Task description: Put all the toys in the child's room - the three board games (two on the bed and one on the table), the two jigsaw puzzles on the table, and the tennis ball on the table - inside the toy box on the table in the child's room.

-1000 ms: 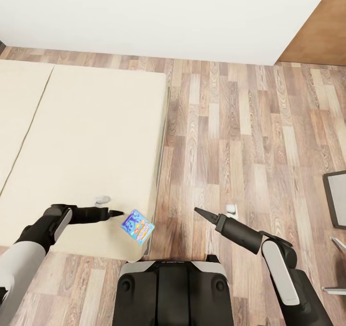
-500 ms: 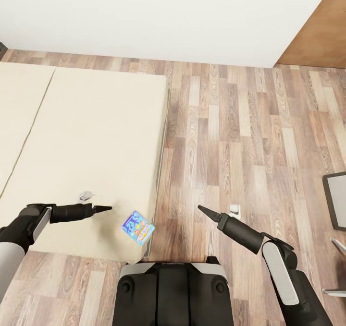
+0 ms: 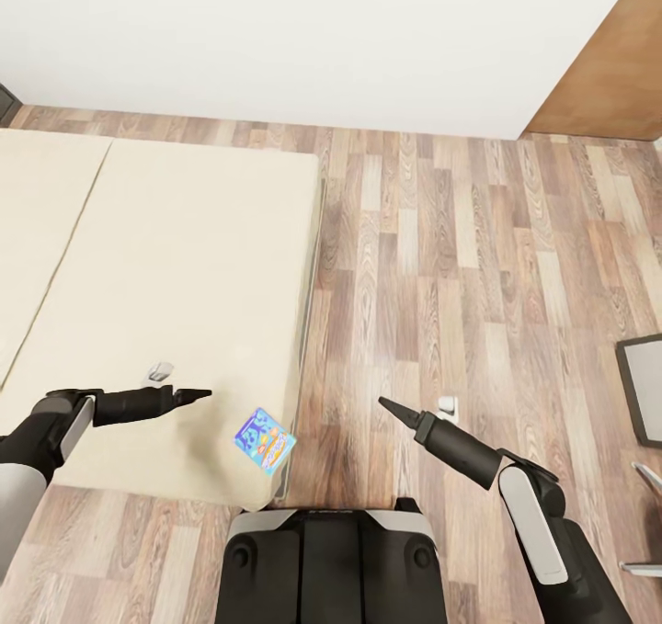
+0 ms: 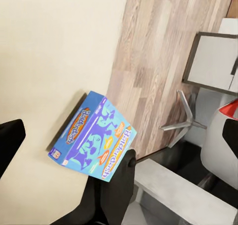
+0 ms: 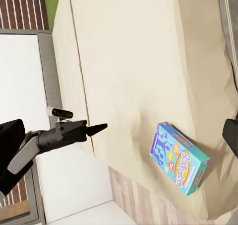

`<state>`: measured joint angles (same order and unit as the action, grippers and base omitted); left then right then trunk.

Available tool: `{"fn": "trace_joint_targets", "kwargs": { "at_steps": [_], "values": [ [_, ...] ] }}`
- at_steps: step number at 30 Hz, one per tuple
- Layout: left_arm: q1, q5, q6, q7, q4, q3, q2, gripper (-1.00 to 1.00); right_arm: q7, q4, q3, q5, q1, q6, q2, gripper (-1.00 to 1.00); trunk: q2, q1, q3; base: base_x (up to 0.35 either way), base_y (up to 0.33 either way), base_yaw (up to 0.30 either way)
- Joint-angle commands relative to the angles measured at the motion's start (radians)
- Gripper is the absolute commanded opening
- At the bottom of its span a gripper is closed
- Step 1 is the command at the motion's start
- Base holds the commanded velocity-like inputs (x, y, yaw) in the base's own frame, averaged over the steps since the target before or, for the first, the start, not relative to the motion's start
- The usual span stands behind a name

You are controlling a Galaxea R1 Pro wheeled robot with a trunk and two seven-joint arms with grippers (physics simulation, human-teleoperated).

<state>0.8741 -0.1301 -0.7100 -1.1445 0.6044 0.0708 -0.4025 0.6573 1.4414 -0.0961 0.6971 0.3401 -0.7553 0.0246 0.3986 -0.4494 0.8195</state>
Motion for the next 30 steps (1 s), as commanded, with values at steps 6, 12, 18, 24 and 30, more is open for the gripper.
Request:
{"fn": "trace_joint_targets", "kwargs": {
  "at_steps": [6, 12, 18, 24, 30],
  "values": [
    [0.001, -0.003, -0.011, -0.001, 0.000, 0.000, 0.002, 1.00, 0.000, -0.003, -0.001, 0.004, 0.000, -0.007, 0.000, 1.00, 0.001, -0.001, -0.002, 0.000, 0.000, 0.004],
    [0.002, -0.003, -0.033, -0.001, 0.000, 0.001, 0.002, 1.00, -0.002, -0.011, -0.001, 0.004, 0.000, -0.004, -0.001, 1.00, 0.001, -0.001, -0.002, 0.000, 0.000, 0.000],
    [0.002, -0.003, -0.035, -0.001, 0.000, 0.001, 0.002, 1.00, -0.002, -0.012, -0.001, 0.003, 0.000, 0.002, -0.001, 1.00, 0.001, -0.001, -0.004, 0.000, 0.000, 0.000],
    [0.002, -0.003, -0.035, -0.001, 0.000, 0.002, 0.002, 1.00, 0.001, -0.012, -0.001, 0.005, 0.000, 0.049, 0.002, 1.00, 0.001, -0.001, -0.012, 0.000, 0.000, 0.000],
    [0.002, -0.003, -0.035, -0.001, 0.000, 0.002, 0.003, 1.00, 0.002, -0.021, -0.001, 0.006, 0.000, 0.062, 0.003, 1.00, 0.001, -0.001, -0.021, 0.000, 0.000, 0.000]
  ]
}}
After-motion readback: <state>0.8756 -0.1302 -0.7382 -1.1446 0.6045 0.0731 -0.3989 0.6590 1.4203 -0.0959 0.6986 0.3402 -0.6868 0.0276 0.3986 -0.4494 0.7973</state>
